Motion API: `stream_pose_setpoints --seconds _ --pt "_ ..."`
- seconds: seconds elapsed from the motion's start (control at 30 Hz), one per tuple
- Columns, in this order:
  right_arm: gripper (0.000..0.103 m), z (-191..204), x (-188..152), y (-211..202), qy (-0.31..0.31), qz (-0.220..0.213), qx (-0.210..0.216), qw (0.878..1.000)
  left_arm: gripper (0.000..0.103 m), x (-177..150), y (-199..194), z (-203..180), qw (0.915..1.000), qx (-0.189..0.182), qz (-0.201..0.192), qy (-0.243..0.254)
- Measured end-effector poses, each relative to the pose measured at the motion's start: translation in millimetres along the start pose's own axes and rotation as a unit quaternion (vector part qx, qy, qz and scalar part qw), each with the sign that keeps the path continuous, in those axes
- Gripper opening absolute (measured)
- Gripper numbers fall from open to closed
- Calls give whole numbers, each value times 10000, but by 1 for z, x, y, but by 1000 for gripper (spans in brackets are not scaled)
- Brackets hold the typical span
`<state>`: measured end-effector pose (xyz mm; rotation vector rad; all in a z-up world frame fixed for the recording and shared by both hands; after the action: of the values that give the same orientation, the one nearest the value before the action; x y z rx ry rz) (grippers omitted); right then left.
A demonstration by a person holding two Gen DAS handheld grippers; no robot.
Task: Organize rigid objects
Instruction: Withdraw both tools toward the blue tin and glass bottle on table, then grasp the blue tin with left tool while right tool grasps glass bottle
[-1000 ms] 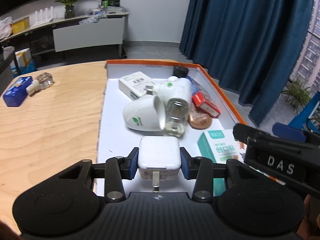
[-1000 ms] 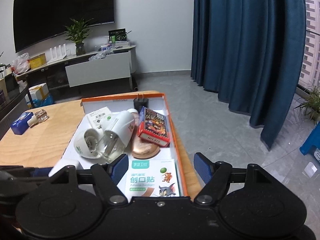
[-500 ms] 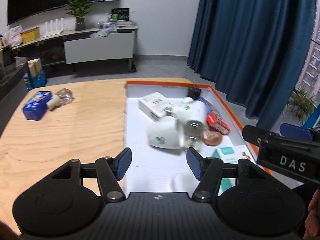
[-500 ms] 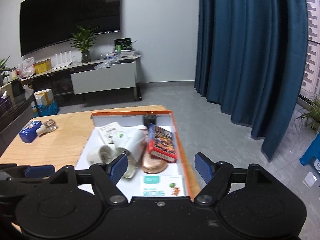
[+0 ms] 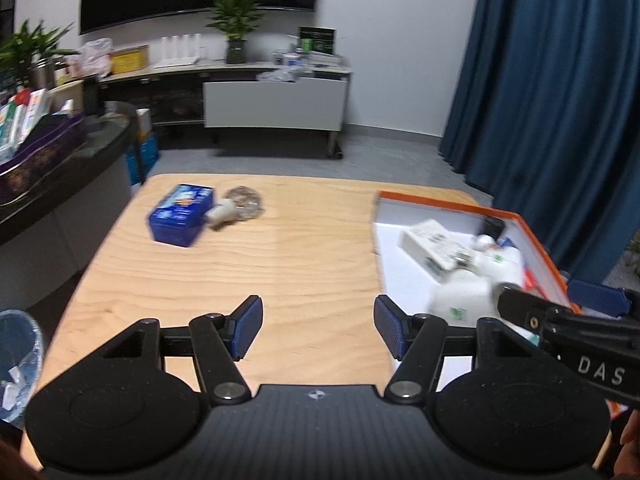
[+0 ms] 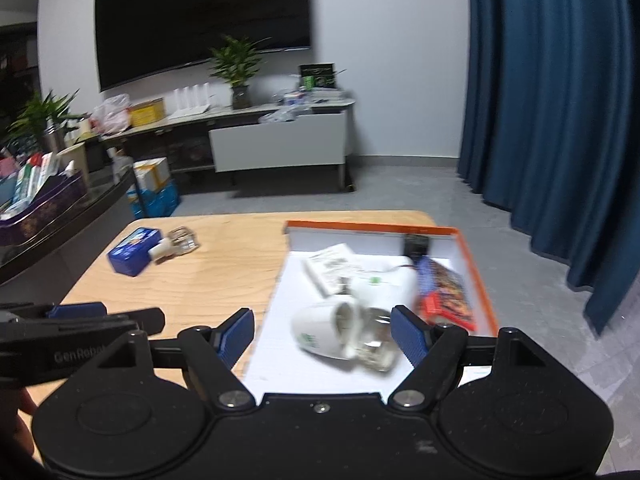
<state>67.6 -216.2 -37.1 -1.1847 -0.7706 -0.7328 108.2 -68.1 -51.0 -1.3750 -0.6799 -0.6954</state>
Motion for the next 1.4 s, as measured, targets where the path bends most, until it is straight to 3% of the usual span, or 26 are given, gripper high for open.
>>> stream_pose_setpoints --seconds 0.6,0.87,1.1,1.23,1.4 --pt "89 63 9 69 -351 375 418 9978 65 3 47 76 9981 437 250 -360" --pt "89 64 12 89 -330 446 499 9972 68 22 99 116 9950 714 385 -575" --pt "89 64 19 109 -252 512 616 9965 73 50 150 114 9955 829 348 -305" --pt "89 61 29 118 -179 438 702 9964 80 60 175 109 9962 791 342 -153" --pt "89 55 41 136 -54 451 784 9959 81 66 194 105 9971 692 325 -36"
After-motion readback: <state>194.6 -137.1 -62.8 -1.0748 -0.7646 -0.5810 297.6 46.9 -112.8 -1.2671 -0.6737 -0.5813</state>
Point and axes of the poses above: each gripper's, at about its wrist camera, not at the fingertips, and y roughly the way its jaws point, z to its left, x to its top, the point moved 9 cm from there along y, roughly the way its jaws point, and after that the axes turned 15 degrees about x, right-handed, at the moved point
